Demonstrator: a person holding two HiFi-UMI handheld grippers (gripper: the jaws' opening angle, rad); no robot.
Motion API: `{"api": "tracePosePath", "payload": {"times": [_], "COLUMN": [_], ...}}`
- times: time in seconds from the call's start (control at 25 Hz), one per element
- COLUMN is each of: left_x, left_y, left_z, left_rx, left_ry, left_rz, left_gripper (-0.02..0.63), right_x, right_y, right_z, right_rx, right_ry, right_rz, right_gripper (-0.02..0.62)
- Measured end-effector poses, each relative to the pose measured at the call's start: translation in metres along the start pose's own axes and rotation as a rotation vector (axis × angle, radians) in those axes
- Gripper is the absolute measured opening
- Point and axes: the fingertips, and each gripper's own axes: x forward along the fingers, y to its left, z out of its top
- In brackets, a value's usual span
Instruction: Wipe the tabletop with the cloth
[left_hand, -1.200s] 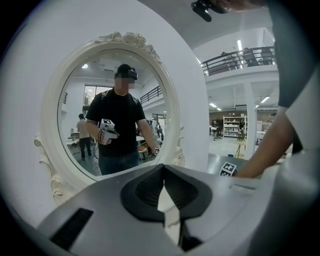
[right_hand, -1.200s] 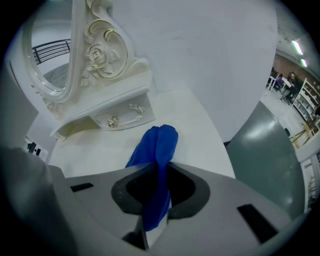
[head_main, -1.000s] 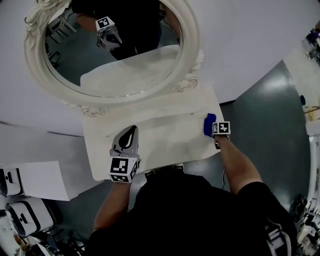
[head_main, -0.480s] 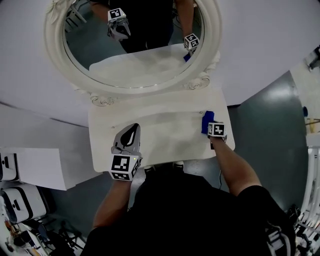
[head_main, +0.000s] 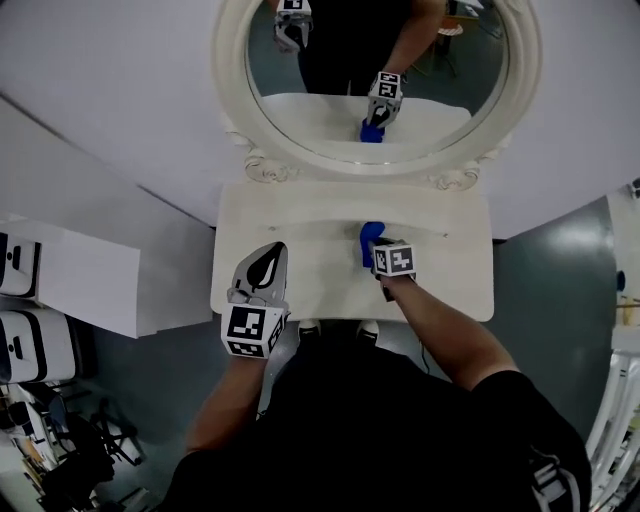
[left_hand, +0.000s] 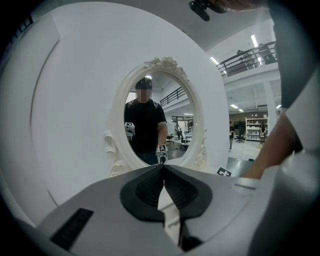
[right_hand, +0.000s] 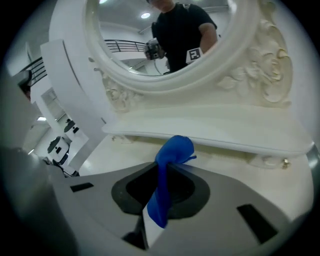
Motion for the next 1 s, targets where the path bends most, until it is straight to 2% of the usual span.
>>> {"api": "tracePosePath", "payload": {"times": [0.28, 0.56, 0.8, 1.0], "left_x": [-0.062, -0.115, -0.159, -0.187], "left_y": [0.063, 0.119, 0.158, 0.185], "left_z": [-0.024, -0.03, -0.047, -0.06], "left_rx": [-0.046, -0.058, -0.081, -0.098], "left_ry": [0.002, -0.014, 0.001, 0.018], "left_rz": [0.128, 0.237, 0.321, 0.373], "left_gripper": [0.011, 0.011, 0.011, 0.011], "right_x": [0.063, 0.104, 0.129, 0.149], "right_y": [0.165, 0.312, 0.397, 0.435], "right_z": [0.006, -0.011, -0.044, -0.062], "right_rx": [-0.154, -0.198, -0.193, -0.193], "right_ry": [0.056, 0.125, 0.212, 0.259], "right_rz": [0.215, 0.418, 0.518, 0.557], "right_gripper": [0.038, 0.038, 0.038, 0.038]}}
